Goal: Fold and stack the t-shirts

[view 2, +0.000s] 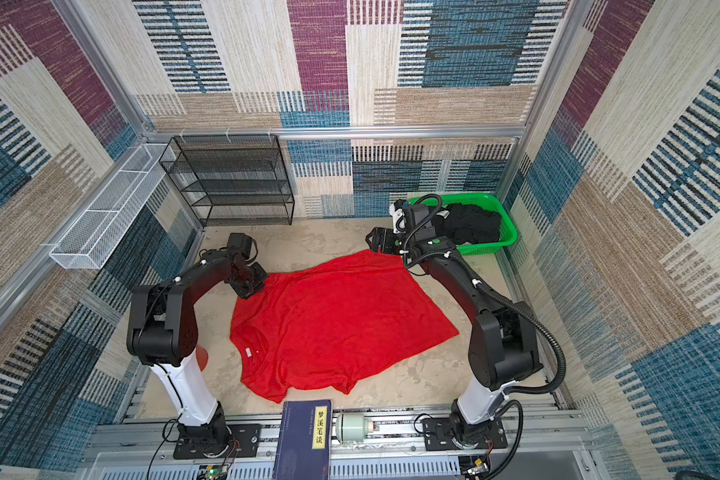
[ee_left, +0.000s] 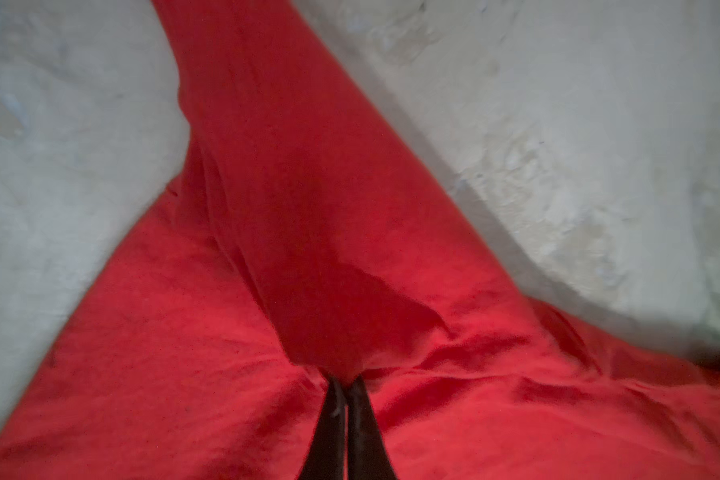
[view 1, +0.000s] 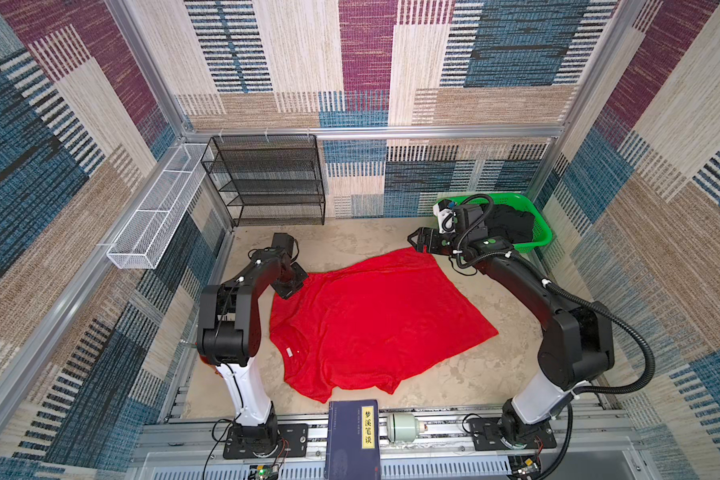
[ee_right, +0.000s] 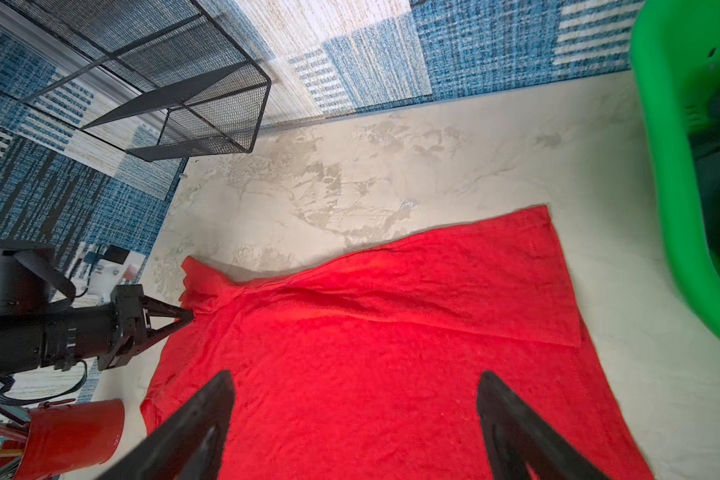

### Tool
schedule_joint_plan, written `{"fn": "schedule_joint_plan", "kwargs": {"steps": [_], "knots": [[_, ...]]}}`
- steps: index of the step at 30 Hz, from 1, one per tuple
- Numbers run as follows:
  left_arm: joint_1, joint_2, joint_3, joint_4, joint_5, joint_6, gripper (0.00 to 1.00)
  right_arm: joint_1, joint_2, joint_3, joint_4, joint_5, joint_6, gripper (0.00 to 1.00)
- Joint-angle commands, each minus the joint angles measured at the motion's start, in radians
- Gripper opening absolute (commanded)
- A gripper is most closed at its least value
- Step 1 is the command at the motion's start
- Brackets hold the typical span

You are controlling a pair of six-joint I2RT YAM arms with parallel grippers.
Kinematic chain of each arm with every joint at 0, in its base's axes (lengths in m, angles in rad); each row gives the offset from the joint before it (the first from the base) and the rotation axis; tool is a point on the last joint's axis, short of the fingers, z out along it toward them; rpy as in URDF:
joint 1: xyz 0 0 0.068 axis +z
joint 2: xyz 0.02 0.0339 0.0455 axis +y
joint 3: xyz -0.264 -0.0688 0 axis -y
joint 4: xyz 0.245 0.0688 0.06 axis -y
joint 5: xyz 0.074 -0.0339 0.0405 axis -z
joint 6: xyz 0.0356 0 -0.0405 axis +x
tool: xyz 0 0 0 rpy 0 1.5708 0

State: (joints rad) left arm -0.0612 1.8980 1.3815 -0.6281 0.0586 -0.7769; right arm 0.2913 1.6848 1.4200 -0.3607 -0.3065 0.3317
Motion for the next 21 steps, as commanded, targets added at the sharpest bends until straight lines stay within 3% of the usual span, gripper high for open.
{"fn": "schedule_joint_plan", "kwargs": {"steps": [1,11,17,18,21], "knots": [[0.000,-0.008,0.040,-0.039,-0.005,0.031,0.00,0.000,0.015,0.015,0.034,-0.018,0.007,0.92],[0.029,0.147,0.333,-0.030,-0.007,0.091,0.00,0.000,0.088,0.092,-0.026,0.030,0.010,0.92],[0.041,0.288,0.533,-0.050,-0.013,0.089,0.00,0.000,0.253,0.244,-0.151,0.130,0.011,0.91],[0.039,0.297,0.543,-0.052,-0.008,0.082,0.10,0.000,0.289,0.274,-0.159,0.133,0.015,0.91],[0.040,0.270,0.487,-0.008,0.003,0.059,0.24,0.000,0.405,0.383,-0.194,0.132,0.023,0.90]]}}
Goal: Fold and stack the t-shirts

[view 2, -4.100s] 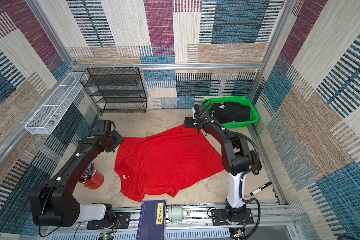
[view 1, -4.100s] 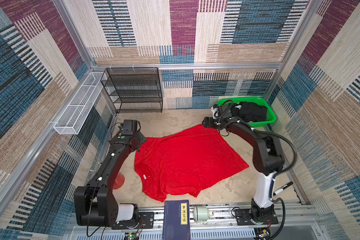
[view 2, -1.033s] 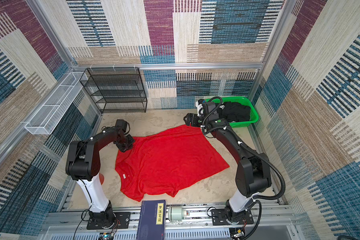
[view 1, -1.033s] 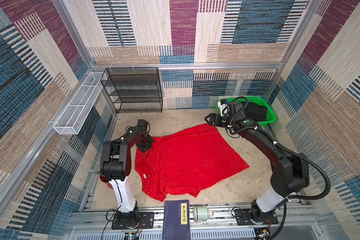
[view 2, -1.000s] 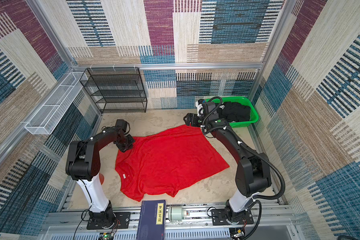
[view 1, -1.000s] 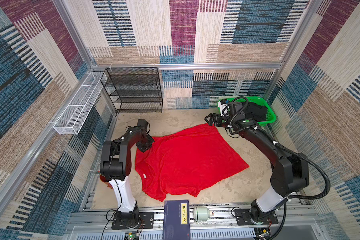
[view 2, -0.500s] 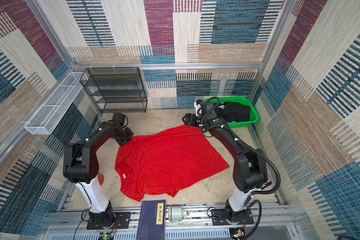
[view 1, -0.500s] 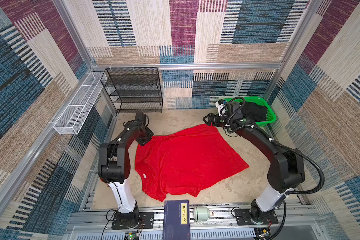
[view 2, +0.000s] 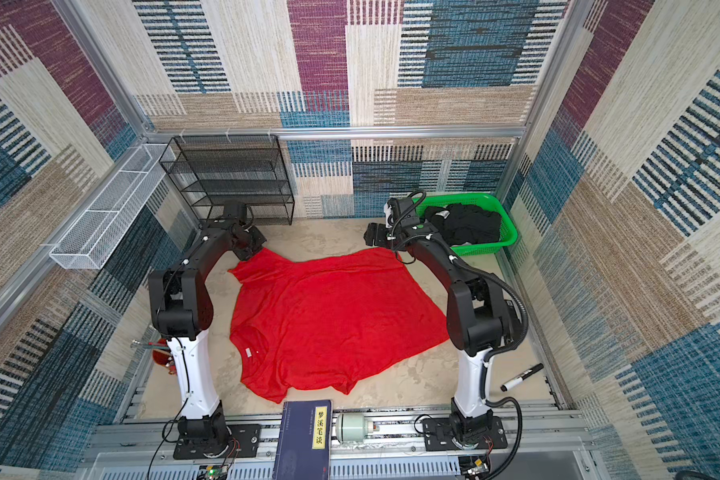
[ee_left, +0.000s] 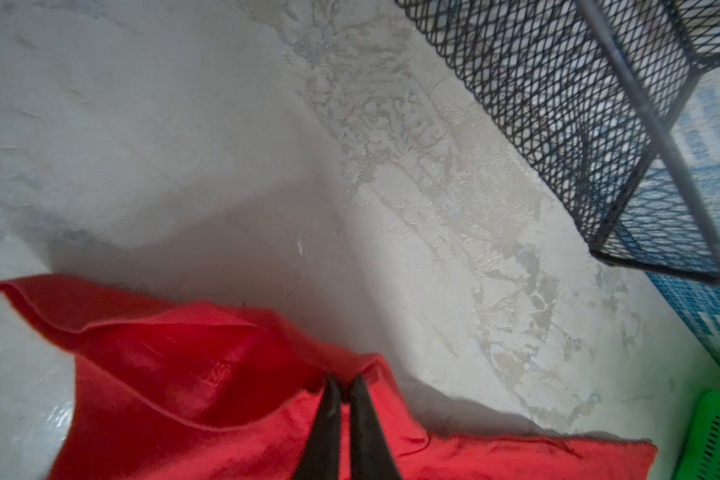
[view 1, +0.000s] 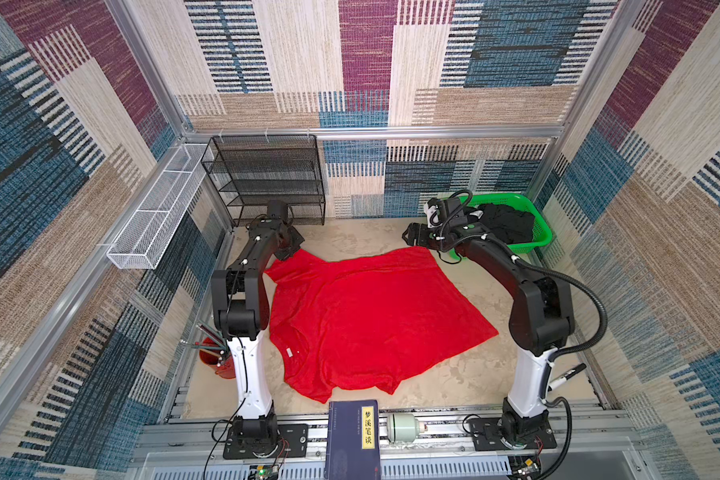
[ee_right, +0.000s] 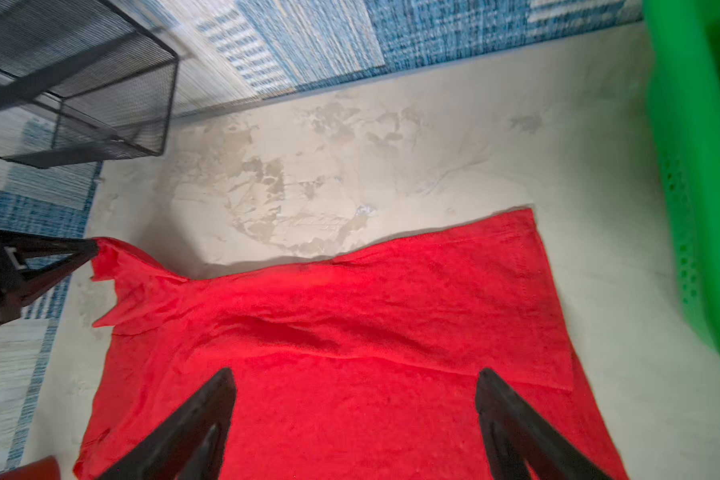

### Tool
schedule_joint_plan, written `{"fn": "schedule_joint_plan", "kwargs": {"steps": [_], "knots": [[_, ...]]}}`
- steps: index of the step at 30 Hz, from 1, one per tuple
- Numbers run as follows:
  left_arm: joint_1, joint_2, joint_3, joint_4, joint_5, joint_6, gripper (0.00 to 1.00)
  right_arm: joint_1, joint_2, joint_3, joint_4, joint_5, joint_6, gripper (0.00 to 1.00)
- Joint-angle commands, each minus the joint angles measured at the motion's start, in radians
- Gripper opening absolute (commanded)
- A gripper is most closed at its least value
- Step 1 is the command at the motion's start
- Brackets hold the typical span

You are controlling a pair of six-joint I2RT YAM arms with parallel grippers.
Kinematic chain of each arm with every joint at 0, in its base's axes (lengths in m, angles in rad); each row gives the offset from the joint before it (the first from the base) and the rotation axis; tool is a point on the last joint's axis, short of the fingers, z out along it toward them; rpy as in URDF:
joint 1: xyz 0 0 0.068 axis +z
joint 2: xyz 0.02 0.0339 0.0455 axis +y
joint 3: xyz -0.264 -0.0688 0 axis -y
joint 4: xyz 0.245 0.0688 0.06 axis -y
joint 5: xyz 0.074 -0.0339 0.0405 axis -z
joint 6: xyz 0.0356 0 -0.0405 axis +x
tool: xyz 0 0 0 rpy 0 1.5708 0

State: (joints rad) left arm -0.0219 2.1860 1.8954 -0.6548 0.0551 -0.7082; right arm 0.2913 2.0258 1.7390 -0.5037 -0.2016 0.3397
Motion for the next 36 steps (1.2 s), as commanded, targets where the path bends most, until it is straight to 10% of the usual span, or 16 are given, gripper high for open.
{"fn": "schedule_joint_plan", "kwargs": {"steps": [1,23,36], "knots": [[0.000,-0.045,-0.064,0.043,0.006,-0.013,0.28,0.000,0.106,0.106,-0.069,0.025,0.018,0.90],[-0.092,-0.425,-0.701,-0.070,0.117,-0.063,0.39,0.014,0.586,0.605,-0.286,-0.018,0.034,0.81],[-0.071,-0.189,-0.484,-0.095,0.036,0.013,0.39,0.002,0.633,0.797,-0.110,0.012,-0.066,0.83]]}}
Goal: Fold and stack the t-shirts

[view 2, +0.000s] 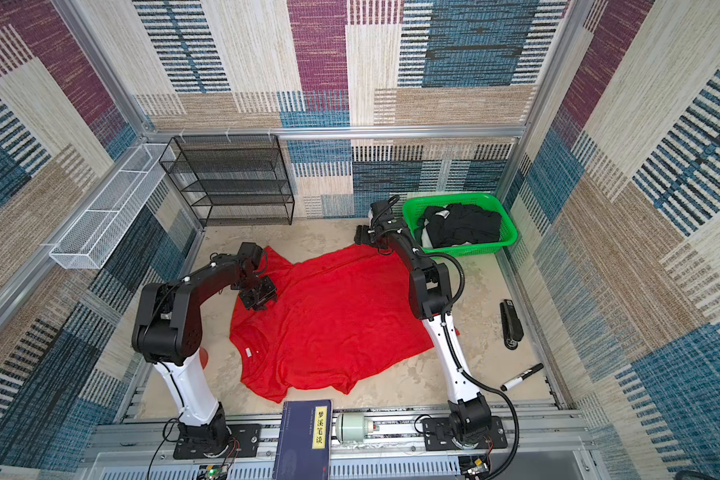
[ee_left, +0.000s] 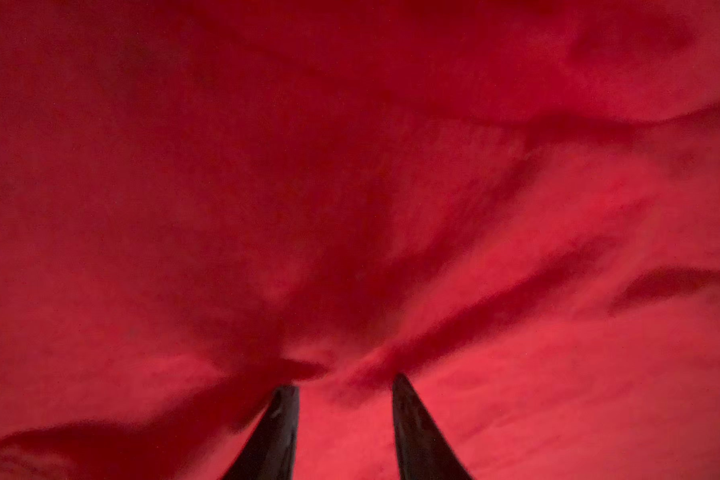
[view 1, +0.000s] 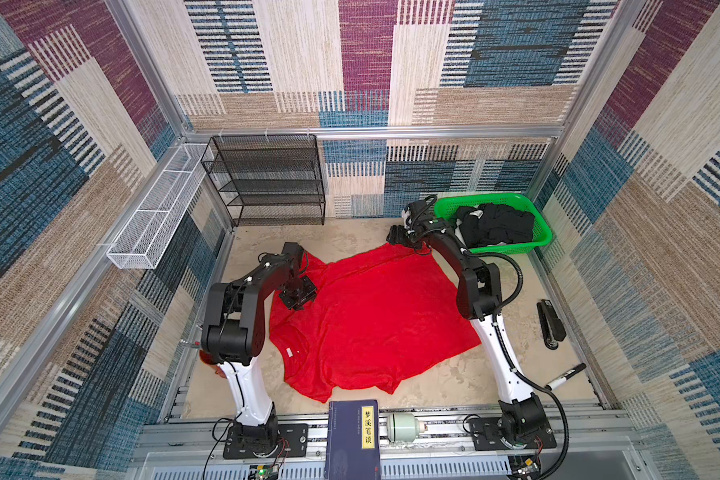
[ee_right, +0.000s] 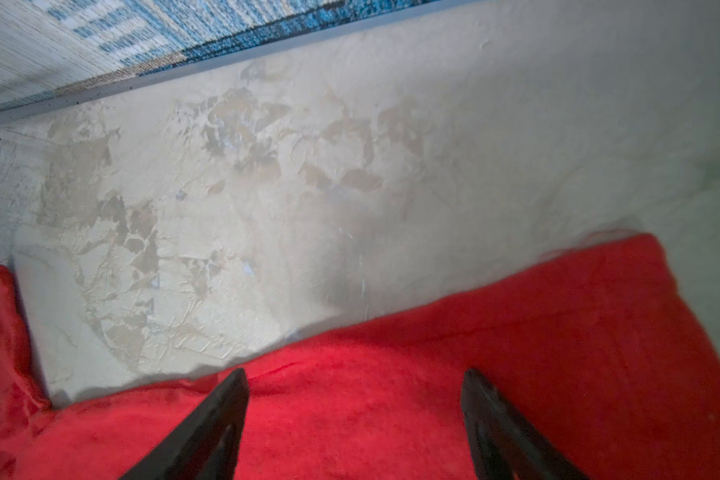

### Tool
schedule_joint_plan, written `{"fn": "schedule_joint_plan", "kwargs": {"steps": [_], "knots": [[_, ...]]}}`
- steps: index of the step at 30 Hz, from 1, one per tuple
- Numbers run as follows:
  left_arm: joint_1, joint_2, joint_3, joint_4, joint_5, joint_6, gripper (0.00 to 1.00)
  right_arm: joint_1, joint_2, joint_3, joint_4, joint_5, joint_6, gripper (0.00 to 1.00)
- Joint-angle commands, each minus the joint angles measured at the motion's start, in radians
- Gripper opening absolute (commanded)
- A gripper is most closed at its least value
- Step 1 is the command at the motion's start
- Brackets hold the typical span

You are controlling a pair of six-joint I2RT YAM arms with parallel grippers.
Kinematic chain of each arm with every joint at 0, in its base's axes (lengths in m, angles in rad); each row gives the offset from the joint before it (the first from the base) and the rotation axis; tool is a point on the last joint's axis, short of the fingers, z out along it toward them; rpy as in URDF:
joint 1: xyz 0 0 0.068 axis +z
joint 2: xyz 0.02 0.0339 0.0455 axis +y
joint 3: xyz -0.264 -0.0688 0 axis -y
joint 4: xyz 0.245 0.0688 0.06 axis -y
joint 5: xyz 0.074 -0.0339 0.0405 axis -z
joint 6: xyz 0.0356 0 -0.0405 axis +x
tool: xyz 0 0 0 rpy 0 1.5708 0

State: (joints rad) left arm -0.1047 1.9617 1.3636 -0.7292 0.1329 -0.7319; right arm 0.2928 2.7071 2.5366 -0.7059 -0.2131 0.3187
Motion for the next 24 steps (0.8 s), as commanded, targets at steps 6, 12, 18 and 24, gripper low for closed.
{"fn": "schedule_joint_plan", "kwargs": {"steps": [6,12,18,24], "knots": [[0.037,0.198,0.262,-0.034,-0.044,0.096,0.39,0.000,-0.189,-0.039,0.080,0.049,-0.041,0.84],[0.042,0.307,0.476,-0.067,-0.006,0.135,0.40,0.033,-0.435,-0.346,-0.040,0.071,-0.011,0.84],[0.020,0.033,0.256,-0.088,-0.033,0.142,0.40,0.078,-0.809,-0.901,0.034,0.092,0.058,0.84],[-0.072,-0.439,-0.206,-0.184,-0.083,0.002,0.40,0.080,-1.080,-1.291,0.047,0.063,0.105,0.84]]}}
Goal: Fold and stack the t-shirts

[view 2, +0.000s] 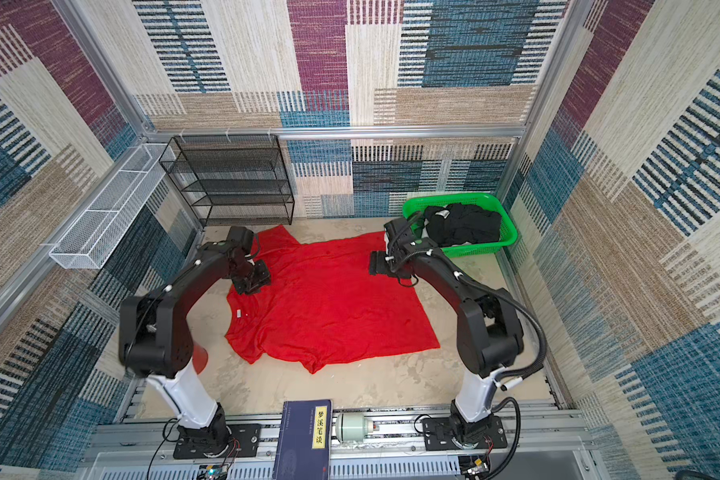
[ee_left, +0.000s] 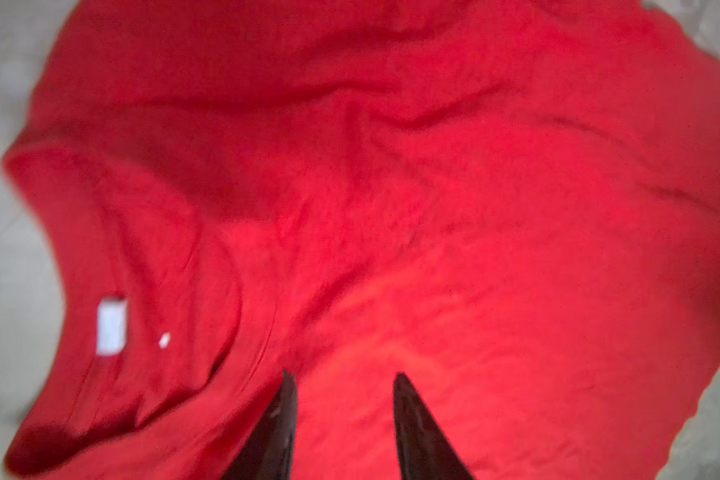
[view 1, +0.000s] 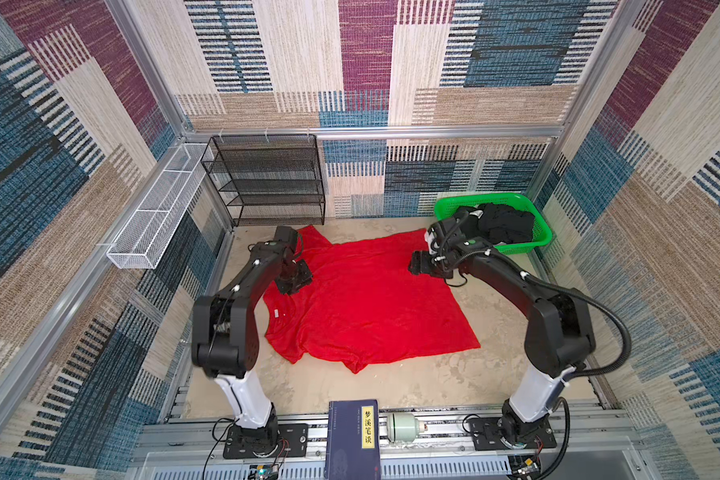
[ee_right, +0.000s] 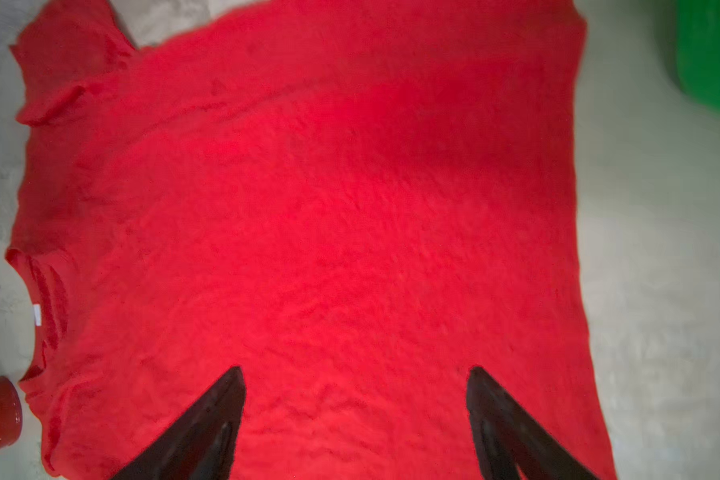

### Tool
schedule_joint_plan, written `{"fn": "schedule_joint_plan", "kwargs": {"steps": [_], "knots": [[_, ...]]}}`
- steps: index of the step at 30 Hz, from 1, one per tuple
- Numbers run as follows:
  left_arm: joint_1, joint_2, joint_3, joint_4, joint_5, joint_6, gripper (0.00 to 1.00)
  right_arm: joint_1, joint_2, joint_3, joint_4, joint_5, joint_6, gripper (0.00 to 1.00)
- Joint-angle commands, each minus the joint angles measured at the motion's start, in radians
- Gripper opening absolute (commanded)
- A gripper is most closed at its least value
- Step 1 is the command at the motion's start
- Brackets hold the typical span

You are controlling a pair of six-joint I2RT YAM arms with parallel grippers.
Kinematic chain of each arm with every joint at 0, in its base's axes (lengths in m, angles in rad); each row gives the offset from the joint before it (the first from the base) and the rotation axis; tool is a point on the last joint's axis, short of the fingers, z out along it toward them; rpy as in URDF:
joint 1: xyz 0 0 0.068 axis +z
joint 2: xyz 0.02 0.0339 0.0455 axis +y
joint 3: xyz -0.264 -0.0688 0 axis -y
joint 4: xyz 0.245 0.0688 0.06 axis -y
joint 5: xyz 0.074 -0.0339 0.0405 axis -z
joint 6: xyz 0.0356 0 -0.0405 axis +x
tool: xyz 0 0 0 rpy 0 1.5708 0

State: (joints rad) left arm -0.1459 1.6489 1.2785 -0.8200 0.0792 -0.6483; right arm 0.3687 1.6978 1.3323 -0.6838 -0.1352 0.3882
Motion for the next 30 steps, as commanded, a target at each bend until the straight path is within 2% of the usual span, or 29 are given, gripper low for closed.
{"fn": "schedule_joint_plan", "kwargs": {"steps": [1,5,10,13,18,24,30], "knots": [[-0.052,-0.189,-0.175,-0.120,-0.034,-0.110,0.40,0.003,-0.096,-0.124,0.023,-0.023,0.038,0.84],[-0.121,-0.370,-0.339,-0.202,-0.007,-0.201,0.41,0.004,-0.165,-0.253,0.026,-0.066,0.035,0.84],[-0.149,-0.422,-0.438,-0.208,0.013,-0.237,0.44,0.004,-0.182,-0.335,0.030,-0.072,0.021,0.84],[-0.149,-0.399,-0.459,-0.167,0.013,-0.257,0.45,0.004,-0.185,-0.369,0.036,-0.074,0.015,0.84],[-0.150,-0.349,-0.462,-0.172,-0.073,-0.276,0.45,0.005,-0.208,-0.414,0.062,-0.093,0.030,0.85],[-0.144,-0.269,-0.449,-0.137,-0.125,-0.294,0.45,0.004,-0.230,-0.432,0.072,-0.113,0.042,0.85],[-0.132,-0.203,-0.481,-0.019,-0.120,-0.291,0.44,0.004,-0.248,-0.448,0.056,-0.089,0.044,0.85]]}}
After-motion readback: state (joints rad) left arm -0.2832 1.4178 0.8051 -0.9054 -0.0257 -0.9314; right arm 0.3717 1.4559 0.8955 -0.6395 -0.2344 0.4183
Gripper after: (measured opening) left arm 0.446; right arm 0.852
